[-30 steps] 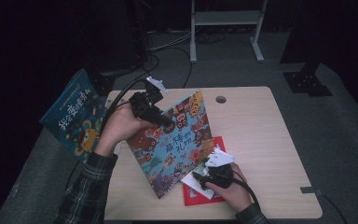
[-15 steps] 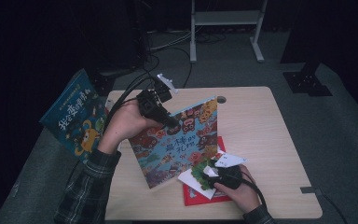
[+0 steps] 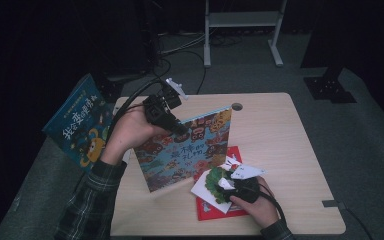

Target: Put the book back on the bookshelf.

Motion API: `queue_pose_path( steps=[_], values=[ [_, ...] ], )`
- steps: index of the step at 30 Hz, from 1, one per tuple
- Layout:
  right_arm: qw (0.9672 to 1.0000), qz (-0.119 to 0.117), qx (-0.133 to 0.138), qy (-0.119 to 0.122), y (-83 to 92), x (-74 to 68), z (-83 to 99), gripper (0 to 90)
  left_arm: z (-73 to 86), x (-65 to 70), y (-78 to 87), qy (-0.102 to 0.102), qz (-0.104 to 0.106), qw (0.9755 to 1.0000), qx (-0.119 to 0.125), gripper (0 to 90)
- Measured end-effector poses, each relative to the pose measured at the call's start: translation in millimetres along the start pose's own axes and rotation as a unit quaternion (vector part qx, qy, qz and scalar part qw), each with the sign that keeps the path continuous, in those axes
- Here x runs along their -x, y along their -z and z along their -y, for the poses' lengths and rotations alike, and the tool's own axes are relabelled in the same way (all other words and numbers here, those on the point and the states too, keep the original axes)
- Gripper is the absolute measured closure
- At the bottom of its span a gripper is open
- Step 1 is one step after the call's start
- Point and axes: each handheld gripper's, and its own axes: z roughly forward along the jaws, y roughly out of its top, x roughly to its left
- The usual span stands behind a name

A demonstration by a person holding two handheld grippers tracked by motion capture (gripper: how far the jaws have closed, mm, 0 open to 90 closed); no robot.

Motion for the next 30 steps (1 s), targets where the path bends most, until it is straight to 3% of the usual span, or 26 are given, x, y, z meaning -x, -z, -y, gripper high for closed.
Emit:
queue_pose_path(
  steps=[9, 19, 30],
  values=[
    [1.0, -0.001, 0.001, -0.004, -0.4, 0.8, -0.1, 31.3, 13.3, -1.1, 14.7, 0.008, -0.015, 0.9999, -0.003, 80.7],
    [1.0, -0.001, -0.001, -0.006, -0.5, 0.8, -0.1, 31.0, 37.1, -5.0, 35.2, 0.043, -0.025, 0.9988, 0.006, 80.7],
    [1.0, -0.005, 0.001, -0.005, -0.3, 1.4, 0.6, 31.0, 70.4, -9.9, 54.6, 0.084, -0.044, 0.9954, 0.015, 80.7]
  ],
)
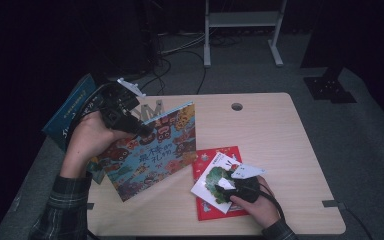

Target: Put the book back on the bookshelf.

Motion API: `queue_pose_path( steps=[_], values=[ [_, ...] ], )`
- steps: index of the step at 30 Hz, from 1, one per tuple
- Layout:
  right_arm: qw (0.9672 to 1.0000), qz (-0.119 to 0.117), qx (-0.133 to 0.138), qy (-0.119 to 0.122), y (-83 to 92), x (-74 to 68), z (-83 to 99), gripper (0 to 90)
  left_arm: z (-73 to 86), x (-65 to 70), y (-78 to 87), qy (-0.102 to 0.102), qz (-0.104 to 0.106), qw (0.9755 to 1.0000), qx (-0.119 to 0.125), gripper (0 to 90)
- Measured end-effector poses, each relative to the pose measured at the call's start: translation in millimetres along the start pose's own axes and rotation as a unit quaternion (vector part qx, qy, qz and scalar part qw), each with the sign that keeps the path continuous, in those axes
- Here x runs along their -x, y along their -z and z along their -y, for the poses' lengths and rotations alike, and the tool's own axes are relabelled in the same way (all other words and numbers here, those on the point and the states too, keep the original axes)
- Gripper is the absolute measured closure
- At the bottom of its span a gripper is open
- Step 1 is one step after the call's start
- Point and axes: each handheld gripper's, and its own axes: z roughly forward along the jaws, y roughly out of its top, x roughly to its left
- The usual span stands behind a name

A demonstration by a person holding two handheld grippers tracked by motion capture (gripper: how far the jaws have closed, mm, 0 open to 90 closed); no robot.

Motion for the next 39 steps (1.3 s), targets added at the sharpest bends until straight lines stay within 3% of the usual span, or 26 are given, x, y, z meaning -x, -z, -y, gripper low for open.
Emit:
queue_pose_path(
  steps=[12, 22, 27, 31, 36, 39],
  values=[
    [1.0, -0.003, 0.003, 0.002, 0.0, 0.7, 0.7, 31.0, 48.8, -17.4, 27.0, 0.057, -0.024, 0.998, 0.014, 80.7],
    [1.0, -0.003, 0.003, 0.002, 0.2, 1.3, 1.0, 30.8, 90.7, -32.5, 43.9, 0.105, -0.044, 0.9934, 0.015, 80.7],
    [1.0, -0.003, 0.003, 0.003, 0.2, 1.3, 1.0, 30.8, 111.5, -40.6, 54.3, 0.138, -0.059, 0.9885, 0.018, 80.7],
    [1.0, -0.003, 0.003, 0.002, 0.2, 1.3, 0.9, 30.8, 124.4, -47.1, 60.5, 0.166, -0.079, 0.9828, 0.018, 80.7],
    [1.0, -0.003, 0.003, 0.002, 0.2, 1.3, 1.0, 30.8, 135.0, -54.3, 63.1, 0.188, -0.105, 0.9765, 0.006, 80.7],
    [1.0, -0.003, 0.003, 0.002, 0.2, 1.3, 0.9, 30.8, 140.3, -59.2, 64.2, 0.199, -0.109, 0.9739, 0.003, 80.7]
  ],
)
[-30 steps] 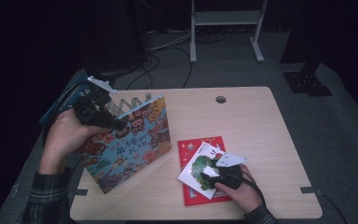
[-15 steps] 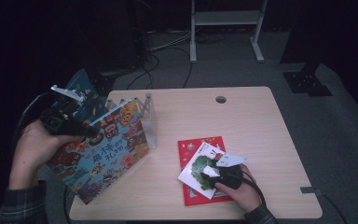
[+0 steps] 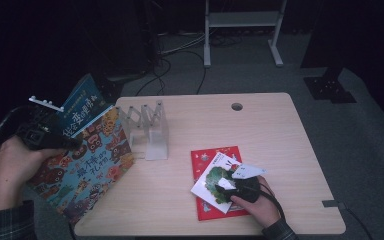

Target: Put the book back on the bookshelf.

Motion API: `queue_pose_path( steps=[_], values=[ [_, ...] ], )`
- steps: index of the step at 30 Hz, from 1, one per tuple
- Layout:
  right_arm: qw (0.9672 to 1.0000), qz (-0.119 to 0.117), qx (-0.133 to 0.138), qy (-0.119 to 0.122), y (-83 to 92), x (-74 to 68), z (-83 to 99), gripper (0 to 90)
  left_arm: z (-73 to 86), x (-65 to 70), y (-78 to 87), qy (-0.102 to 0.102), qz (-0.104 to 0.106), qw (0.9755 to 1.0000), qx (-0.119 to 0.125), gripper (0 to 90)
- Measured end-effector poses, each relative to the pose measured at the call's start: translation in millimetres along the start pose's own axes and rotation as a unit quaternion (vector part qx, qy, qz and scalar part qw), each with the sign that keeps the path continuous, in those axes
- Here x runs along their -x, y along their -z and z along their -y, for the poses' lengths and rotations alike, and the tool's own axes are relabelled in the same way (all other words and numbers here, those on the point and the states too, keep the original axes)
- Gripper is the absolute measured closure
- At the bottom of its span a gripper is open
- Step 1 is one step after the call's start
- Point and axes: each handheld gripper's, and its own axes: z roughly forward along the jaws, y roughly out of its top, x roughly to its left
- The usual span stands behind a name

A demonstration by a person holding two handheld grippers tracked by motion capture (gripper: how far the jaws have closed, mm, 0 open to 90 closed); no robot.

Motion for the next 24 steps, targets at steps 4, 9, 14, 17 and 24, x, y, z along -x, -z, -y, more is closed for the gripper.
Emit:
queue_pose_path(
  steps=[4, 9, 14, 17, 24],
  values=[
    [1.0, 0.0, 0.0, 0.0, 0.0, 0.0, 0.0, 30.6, 1.7, -6.4, 0.7, 0.012, -0.003, 0.9999, 0.003, 80.7],
    [1.0, 0.001, 0.0, 0.0, 0.0, 0.0, 0.0, 30.6, -1.2, -9.4, 3.8, 0.024, -0.017, 0.9995, 0.004, 80.7],
    [1.0, 0.001, 0.0, 0.0, 0.0, 0.0, 0.0, 30.6, -6.3, -9.9, 0.5, 0.044, -0.039, 0.9982, 0.011, 80.7],
    [1.0, 0.001, 0.0, 0.0, 0.1, -0.1, 0.1, 30.6, -9.9, -9.9, -3.1, 0.049, -0.046, 0.9976, 0.015, 80.7],
    [1.0, 0.001, 0.0, -0.001, 0.2, 0.0, 0.2, 30.6, -23.7, -7.7, -14.1, 0.055, -0.053, 0.9969, 0.018, 80.7]
  ],
)
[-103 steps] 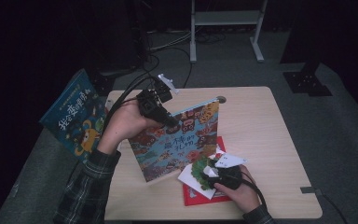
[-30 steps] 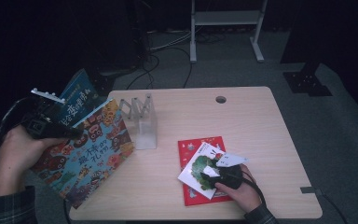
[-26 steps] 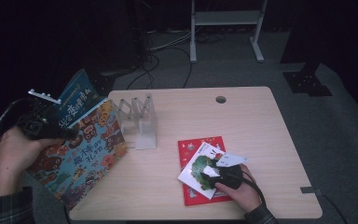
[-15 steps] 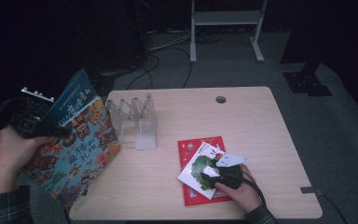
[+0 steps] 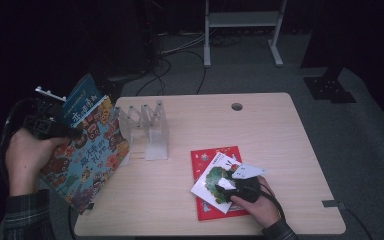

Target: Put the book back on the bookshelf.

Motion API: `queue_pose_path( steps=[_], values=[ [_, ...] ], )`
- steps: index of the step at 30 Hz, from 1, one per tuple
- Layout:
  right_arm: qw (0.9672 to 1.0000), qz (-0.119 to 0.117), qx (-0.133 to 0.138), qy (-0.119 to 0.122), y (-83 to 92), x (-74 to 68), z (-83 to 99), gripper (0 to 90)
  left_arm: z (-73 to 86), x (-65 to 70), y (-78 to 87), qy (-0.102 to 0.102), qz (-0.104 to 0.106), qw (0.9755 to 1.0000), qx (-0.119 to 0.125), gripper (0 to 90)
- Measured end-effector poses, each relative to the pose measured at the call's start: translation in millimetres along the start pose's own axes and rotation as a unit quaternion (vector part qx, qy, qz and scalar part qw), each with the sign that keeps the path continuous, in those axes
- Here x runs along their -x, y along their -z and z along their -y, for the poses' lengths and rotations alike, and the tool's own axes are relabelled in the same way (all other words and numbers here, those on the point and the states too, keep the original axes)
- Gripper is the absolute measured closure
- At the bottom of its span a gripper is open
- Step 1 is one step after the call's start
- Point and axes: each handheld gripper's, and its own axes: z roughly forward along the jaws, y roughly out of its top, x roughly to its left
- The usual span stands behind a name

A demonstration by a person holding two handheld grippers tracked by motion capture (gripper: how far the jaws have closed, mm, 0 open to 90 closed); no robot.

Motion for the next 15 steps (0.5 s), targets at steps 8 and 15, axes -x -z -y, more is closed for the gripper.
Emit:
queue_pose_path(
  steps=[8, 15],
  values=[
    [1.0, 0.0, 0.0, 0.0, 0.0, -0.1, 0.0, 30.6, -20.5, 5.7, -9.7, 0.013, -0.028, 0.9995, -0.001, 80.7],
    [1.0, 0.0, 0.0, 0.0, 0.0, -0.1, 0.1, 30.6, -35.3, 5.7, -22.2, 0.027, -0.046, 0.9986, 0.001, 80.6]
  ],
)
